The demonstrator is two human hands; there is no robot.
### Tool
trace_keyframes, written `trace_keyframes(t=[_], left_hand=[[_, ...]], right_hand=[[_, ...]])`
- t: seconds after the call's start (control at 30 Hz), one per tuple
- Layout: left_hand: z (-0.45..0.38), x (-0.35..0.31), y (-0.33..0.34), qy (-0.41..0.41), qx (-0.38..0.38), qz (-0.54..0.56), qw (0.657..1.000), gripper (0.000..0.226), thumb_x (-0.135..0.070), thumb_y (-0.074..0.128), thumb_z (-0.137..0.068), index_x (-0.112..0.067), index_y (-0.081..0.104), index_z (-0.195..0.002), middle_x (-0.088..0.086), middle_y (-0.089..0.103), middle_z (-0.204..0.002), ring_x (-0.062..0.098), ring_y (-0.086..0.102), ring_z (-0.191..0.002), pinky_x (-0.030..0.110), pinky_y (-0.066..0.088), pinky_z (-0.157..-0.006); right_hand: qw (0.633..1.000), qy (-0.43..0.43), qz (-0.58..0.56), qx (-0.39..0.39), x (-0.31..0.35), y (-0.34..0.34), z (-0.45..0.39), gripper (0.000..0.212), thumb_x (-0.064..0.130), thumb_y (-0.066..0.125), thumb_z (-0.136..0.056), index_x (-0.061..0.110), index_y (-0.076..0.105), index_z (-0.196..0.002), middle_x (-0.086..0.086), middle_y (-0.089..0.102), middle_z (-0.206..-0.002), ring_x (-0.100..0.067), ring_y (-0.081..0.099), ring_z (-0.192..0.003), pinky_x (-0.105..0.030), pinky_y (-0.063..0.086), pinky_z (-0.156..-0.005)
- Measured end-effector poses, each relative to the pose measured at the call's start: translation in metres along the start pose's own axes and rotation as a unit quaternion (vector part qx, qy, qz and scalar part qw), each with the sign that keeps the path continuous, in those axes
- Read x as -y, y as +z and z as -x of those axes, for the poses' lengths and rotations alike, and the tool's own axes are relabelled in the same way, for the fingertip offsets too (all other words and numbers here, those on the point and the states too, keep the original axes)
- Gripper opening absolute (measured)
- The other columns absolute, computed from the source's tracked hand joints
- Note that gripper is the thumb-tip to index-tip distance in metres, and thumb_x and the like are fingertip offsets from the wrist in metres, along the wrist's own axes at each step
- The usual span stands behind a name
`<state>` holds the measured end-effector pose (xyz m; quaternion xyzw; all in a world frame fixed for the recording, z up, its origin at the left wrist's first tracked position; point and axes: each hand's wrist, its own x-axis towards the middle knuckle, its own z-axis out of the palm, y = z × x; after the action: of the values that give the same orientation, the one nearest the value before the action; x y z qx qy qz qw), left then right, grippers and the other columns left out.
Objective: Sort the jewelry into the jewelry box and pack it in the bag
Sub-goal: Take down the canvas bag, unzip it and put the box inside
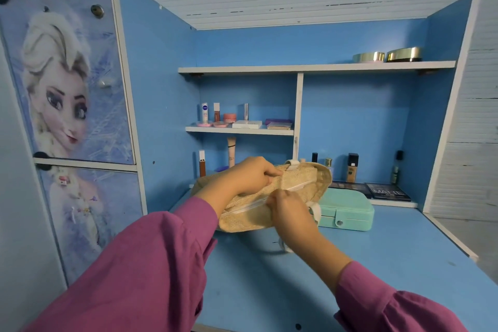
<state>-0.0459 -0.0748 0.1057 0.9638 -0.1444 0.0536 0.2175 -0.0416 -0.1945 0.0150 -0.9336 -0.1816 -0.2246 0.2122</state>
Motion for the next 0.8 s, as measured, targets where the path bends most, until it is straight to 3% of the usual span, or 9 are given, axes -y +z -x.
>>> trace_keyframes(t=[0.07,0.17,0.23,0.37,0.47,0.57,0.63,0.7,0.8], left_hand=[[-0.003,-0.001,0.001,-0.004,-0.005,0.011,1.0,0.039,-0.008,0.049,-0.096,-0.026,0.059,-0.129,0.001,0.058,-0.133,0.021,0.055,-0.115,0.02,0.039,-0.083],[-0.007,0.0,0.001,-0.003,-0.012,0.02,1.0,0.039,-0.007,0.05,-0.096,-0.027,0.059,-0.128,-0.001,0.051,-0.14,0.018,0.052,-0.123,0.027,0.041,-0.101],[-0.008,0.001,0.001,0.003,-0.015,0.021,1.0,0.039,-0.007,0.05,-0.095,-0.026,0.059,-0.129,-0.001,0.05,-0.142,0.017,0.049,-0.127,0.028,0.038,-0.105],[-0.004,0.002,-0.005,0.005,-0.021,0.006,1.0,0.042,-0.006,0.052,-0.094,-0.026,0.058,-0.13,-0.002,0.05,-0.141,0.016,0.053,-0.121,0.022,0.041,-0.095],[0.0,-0.002,-0.014,-0.002,-0.01,-0.036,0.999,0.053,-0.004,0.06,-0.087,-0.031,0.055,-0.133,-0.007,0.052,-0.139,0.015,0.059,-0.108,0.015,0.042,-0.072],[0.005,-0.009,-0.018,-0.02,0.002,-0.081,0.997,0.065,0.002,0.061,-0.083,-0.035,0.05,-0.136,-0.005,0.055,-0.133,0.002,0.055,-0.076,0.024,0.04,-0.044],[0.004,-0.01,-0.019,-0.019,-0.008,-0.091,0.996,0.072,0.012,0.05,-0.082,-0.036,0.051,-0.135,-0.005,0.052,-0.138,0.002,0.055,-0.073,0.022,0.037,-0.04],[0.001,-0.007,-0.024,-0.011,-0.034,-0.104,0.994,0.074,0.017,0.043,-0.081,-0.034,0.053,-0.133,-0.003,0.049,-0.142,0.013,0.061,-0.084,0.02,0.037,-0.048],[-0.001,0.001,-0.036,-0.014,-0.092,-0.109,0.99,0.07,0.016,0.043,-0.083,-0.033,0.056,-0.13,-0.001,0.058,-0.13,0.011,0.052,-0.068,0.021,0.035,-0.051]], right_hand=[[0.998,-0.057,-0.007,0.01,0.016,0.007,0.007,0.016,0.008,0.048,-0.092,0.006,0.058,-0.104,-0.012,0.062,-0.102,-0.028,0.053,-0.098,-0.033,0.042,-0.083],[0.989,-0.143,-0.022,0.014,0.038,0.015,0.019,0.02,0.012,0.049,-0.093,0.007,0.06,-0.108,-0.011,0.063,-0.107,-0.027,0.053,-0.101,-0.03,0.036,-0.084],[0.983,-0.172,-0.061,0.03,0.045,0.015,0.025,0.019,0.013,0.05,-0.093,0.009,0.063,-0.107,-0.009,0.063,-0.107,-0.023,0.053,-0.1,-0.026,0.035,-0.082],[0.975,-0.086,-0.202,0.041,0.027,0.003,0.018,0.027,0.031,0.043,-0.092,0.025,0.064,-0.077,0.002,0.064,-0.085,-0.015,0.053,-0.086,-0.036,0.041,-0.084],[0.997,0.035,-0.059,0.028,0.003,0.001,-0.006,0.038,0.047,0.032,-0.092,0.033,0.06,-0.113,0.002,0.054,-0.126,-0.023,0.035,-0.125,-0.049,0.023,-0.106],[0.981,0.068,0.017,0.183,-0.009,0.011,-0.026,0.06,0.076,0.024,-0.083,0.054,0.028,-0.139,0.004,0.014,-0.158,-0.034,-0.002,-0.145,-0.068,-0.003,-0.108],[0.955,0.059,0.069,0.281,-0.012,0.026,-0.036,0.085,0.093,0.007,-0.065,0.056,0.021,-0.14,0.003,0.005,-0.16,-0.035,-0.013,-0.145,-0.071,-0.012,-0.103],[0.934,0.016,0.128,0.334,-0.015,0.037,-0.039,0.106,0.1,-0.006,-0.05,0.053,0.023,-0.14,0.002,0.013,-0.16,-0.034,-0.011,-0.145,-0.07,-0.013,-0.103],[0.924,0.0,0.134,0.358,-0.016,0.041,-0.035,0.083,0.084,0.004,-0.077,0.043,0.029,-0.144,0.001,0.021,-0.158,-0.031,-0.005,-0.147,-0.063,-0.016,-0.108]])
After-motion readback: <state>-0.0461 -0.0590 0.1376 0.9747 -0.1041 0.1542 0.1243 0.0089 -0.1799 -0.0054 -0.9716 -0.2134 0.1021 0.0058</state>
